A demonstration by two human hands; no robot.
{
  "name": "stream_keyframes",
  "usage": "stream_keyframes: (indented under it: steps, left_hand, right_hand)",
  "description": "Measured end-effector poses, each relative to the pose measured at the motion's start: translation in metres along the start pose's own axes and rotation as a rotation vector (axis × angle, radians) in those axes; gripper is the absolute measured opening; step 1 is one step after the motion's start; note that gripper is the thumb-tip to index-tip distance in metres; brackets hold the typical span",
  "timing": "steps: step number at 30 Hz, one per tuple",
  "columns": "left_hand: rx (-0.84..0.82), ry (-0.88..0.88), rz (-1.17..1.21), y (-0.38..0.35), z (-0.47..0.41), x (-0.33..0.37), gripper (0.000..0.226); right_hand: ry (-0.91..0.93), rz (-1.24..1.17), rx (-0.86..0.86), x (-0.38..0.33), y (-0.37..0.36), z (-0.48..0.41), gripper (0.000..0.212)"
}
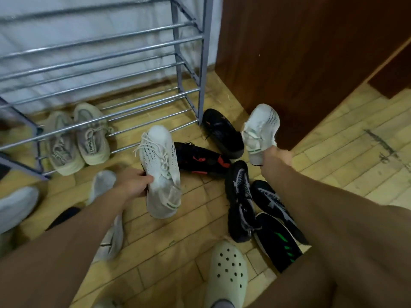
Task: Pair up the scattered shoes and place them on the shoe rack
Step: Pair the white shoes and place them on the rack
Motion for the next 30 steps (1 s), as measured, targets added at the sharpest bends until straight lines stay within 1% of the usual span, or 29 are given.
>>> stream_keyframes:
  steps: [1, 3, 4, 5, 6, 8, 10, 11, 12, 14, 15, 17, 19, 20, 21, 22, 23, 26, 28, 30]
  left_hand:
    - [0.009, 0.006, 0.008, 0.007, 0.005, -0.004, 0.008]
    - [0.027, 0.02, 0.045, 0.018, 0.011, -0.014, 0.007]
    - [0.028, 0.03, 0.072, 0.022, 0.014, -0.019, 0.006]
    - [0.024, 0.042, 0.093, 0.025, 0.015, -0.024, 0.009]
    - [0.018, 0.052, 0.108, 0.028, 0.016, -0.03, 0.015]
    - [0.012, 0.075, 0.115, 0.035, 0.018, -0.041, 0.017]
    - [0.009, 0.105, 0.135, 0.043, 0.018, -0.056, 0.014]
    - [0.008, 0.119, 0.153, 0.046, 0.014, -0.063, 0.015]
    - [0.007, 0.137, 0.166, 0.047, 0.011, -0.07, 0.017]
    - [0.015, 0.171, 0.171, 0.053, 0.004, -0.087, 0.017]
    - [0.026, 0.184, 0.161, 0.055, 0.001, -0.094, 0.015]
    - [0.06, 0.195, 0.133, 0.058, -0.006, -0.108, 0.012]
    - [0.091, 0.2, 0.127, 0.062, -0.013, -0.122, 0.012]
    - [0.094, 0.21, 0.132, 0.063, -0.018, -0.129, 0.014]
    - [0.1, 0.222, 0.142, 0.062, -0.023, -0.136, 0.017]
    - [0.101, 0.24, 0.154, 0.062, -0.026, -0.141, 0.022]
    - [0.1, 0.253, 0.17, 0.06, -0.028, -0.145, 0.029]
    - [0.06, 0.285, 0.174, 0.052, -0.028, -0.153, 0.04]
    - [0.029, 0.302, 0.159, 0.049, -0.027, -0.159, 0.042]
    - [0.018, 0.301, 0.15, 0.051, -0.025, -0.16, 0.041]
  right_hand:
    - [-0.017, -0.048, -0.047, -0.001, -0.014, 0.0, 0.04]
    - [-0.074, -0.305, -0.191, -0.013, -0.04, 0.011, 0.039]
    - [-0.11, -0.494, -0.211, -0.017, -0.057, 0.012, 0.038]
    - [-0.194, -0.65, -0.212, -0.014, -0.077, 0.013, 0.037]
    - [-0.25, -0.765, -0.224, -0.015, -0.091, 0.025, 0.035]
    - [-0.217, -0.804, -0.3, -0.03, -0.113, 0.055, 0.036]
    - [-0.113, -0.721, -0.457, -0.058, -0.131, 0.098, 0.038]
    - [-0.117, -0.67, -0.525, -0.059, -0.145, 0.112, 0.034]
    - [-0.131, -0.632, -0.596, -0.058, -0.16, 0.125, 0.025]
    - [-0.148, -0.505, -0.689, -0.053, -0.193, 0.144, 0.011]
    - [-0.145, -0.433, -0.71, -0.046, -0.21, 0.145, 0.013]
    - [-0.122, -0.328, -0.771, -0.04, -0.235, 0.152, 0.022]
    - [-0.067, -0.22, -0.847, -0.037, -0.252, 0.157, 0.046]
    - [-0.002, -0.147, -0.86, -0.04, -0.253, 0.158, 0.06]
    - [0.062, -0.076, -0.846, -0.04, -0.256, 0.154, 0.065]
    - [0.108, -0.014, -0.822, -0.039, -0.259, 0.149, 0.065]
    - [0.14, 0.022, -0.823, -0.037, -0.264, 0.145, 0.059]
    - [0.118, 0.016, -0.916, -0.035, -0.273, 0.145, 0.041]
    - [0.147, 0.048, -0.994, -0.038, -0.274, 0.146, 0.039]
    - [0.174, 0.057, -0.998, -0.044, -0.27, 0.144, 0.039]
Point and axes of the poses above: each hand's wrist, its own z-axis away from the middle knuckle, its own y-axis out of the back of the hand, x = y × z, the point moved 9 cm from there along -z, towards the middle knuckle, and after that the axes turned 13 degrees about y, right-handed, at the moved point
